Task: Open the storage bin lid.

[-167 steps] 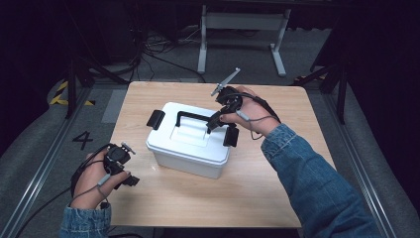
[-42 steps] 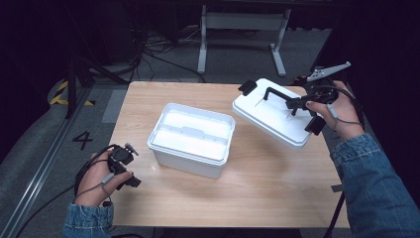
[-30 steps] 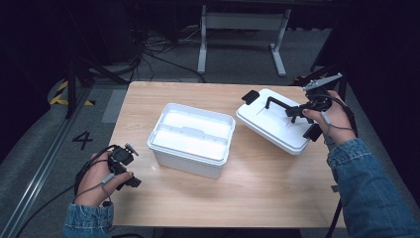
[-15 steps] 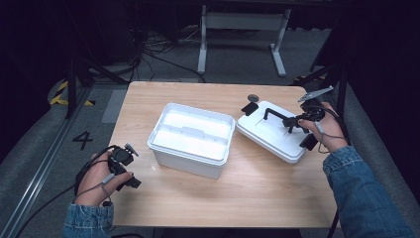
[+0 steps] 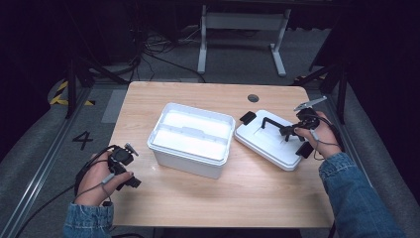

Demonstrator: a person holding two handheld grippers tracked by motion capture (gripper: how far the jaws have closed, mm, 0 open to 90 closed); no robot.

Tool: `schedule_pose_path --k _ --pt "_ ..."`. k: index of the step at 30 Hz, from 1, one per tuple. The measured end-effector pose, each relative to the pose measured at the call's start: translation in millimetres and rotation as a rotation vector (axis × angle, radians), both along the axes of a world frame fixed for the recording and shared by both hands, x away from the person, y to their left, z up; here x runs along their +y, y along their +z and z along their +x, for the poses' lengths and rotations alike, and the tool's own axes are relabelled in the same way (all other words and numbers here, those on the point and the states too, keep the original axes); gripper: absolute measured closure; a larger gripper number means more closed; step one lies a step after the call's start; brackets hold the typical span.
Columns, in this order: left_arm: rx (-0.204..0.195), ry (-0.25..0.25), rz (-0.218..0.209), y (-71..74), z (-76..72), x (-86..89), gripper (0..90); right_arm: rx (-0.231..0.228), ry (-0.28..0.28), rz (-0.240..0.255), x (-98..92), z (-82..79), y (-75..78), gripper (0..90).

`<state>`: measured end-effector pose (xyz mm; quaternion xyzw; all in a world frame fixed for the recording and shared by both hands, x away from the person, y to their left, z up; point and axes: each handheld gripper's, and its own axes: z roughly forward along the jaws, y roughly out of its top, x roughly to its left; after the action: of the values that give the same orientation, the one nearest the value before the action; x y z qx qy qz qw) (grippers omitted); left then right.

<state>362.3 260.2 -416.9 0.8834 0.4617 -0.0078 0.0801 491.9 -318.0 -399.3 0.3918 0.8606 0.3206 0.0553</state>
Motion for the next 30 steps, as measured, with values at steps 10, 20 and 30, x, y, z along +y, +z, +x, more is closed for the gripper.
schedule_pose_path --k 10,20,30 --pt "-0.001 -0.009 0.005 0.5 0.4 0.6 24.8 0.041 -0.012 0.013 -3.0 -0.7 -16.0 85.0" --pt "0.001 0.004 0.0 -0.4 0.5 0.1 24.8 0.079 -0.033 0.018 -4.1 0.6 -24.4 84.8" --pt "0.005 0.005 -0.005 -1.0 3.2 -0.8 24.8 0.075 -0.109 0.015 -13.9 3.6 -26.9 69.0"
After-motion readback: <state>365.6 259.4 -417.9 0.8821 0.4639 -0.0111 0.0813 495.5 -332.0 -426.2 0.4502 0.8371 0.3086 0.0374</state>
